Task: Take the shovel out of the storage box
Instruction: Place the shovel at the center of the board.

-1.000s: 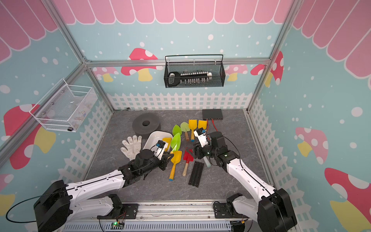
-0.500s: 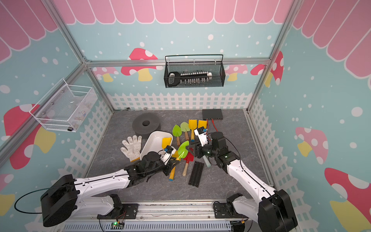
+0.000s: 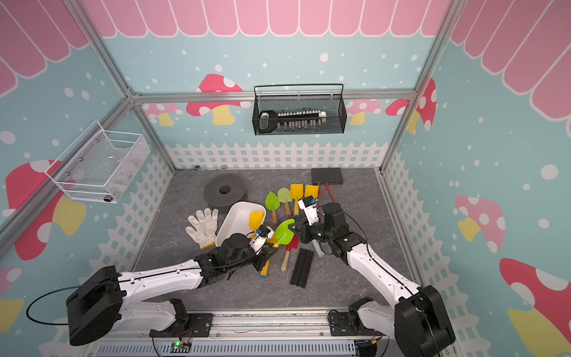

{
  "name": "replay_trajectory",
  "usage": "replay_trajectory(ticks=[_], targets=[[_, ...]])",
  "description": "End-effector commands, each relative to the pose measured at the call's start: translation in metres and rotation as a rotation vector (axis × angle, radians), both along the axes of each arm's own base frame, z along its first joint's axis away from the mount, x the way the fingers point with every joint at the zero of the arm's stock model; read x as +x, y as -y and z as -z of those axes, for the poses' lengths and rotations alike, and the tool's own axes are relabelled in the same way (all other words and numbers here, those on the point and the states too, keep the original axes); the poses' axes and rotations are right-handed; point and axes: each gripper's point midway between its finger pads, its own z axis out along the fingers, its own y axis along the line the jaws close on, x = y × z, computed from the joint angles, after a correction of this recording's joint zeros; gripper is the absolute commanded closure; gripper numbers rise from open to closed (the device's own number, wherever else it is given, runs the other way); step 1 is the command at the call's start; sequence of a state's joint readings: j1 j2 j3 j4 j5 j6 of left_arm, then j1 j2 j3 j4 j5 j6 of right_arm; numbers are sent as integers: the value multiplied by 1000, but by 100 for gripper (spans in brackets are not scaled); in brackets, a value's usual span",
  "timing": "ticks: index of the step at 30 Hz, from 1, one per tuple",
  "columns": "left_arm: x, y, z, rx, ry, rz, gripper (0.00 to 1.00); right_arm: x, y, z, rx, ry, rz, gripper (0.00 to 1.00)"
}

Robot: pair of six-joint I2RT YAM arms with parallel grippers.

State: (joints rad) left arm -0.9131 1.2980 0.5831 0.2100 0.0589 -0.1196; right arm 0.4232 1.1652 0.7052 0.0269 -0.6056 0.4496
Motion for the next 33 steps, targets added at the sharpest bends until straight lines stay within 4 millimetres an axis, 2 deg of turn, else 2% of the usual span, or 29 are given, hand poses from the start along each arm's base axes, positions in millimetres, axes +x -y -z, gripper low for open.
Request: replay_trajectory(ticks=[1,4,6,10,15,20,27,33], targets=[[2,10,-12,-17,22,19,97,-1,-1,-6,-8,52,-13,93],[2,13,-11,-18,6,21,94,-2,-1,-9,-7,67,-20,96],[1,16,-11,-12,-4,36,86,-3,1,-12,-11,83,-20,100],[-5,20,-6,7,-42,81,65,-6,3,-16,-21,106,-23,100],[-9,25,-7,-39,-104,132,51,-9,2,-21,-14,110,-38,100],[-7,18,-13,-128,-211,172,46,-13,8,-26,-60,141,-40,100],[-8,5,-24,-237,-293,234,46,-18,17,-38,-87,182,-22,100],[-18,9,-29,-257,-321,299,47,-21,19,-46,-72,199,-25,100]])
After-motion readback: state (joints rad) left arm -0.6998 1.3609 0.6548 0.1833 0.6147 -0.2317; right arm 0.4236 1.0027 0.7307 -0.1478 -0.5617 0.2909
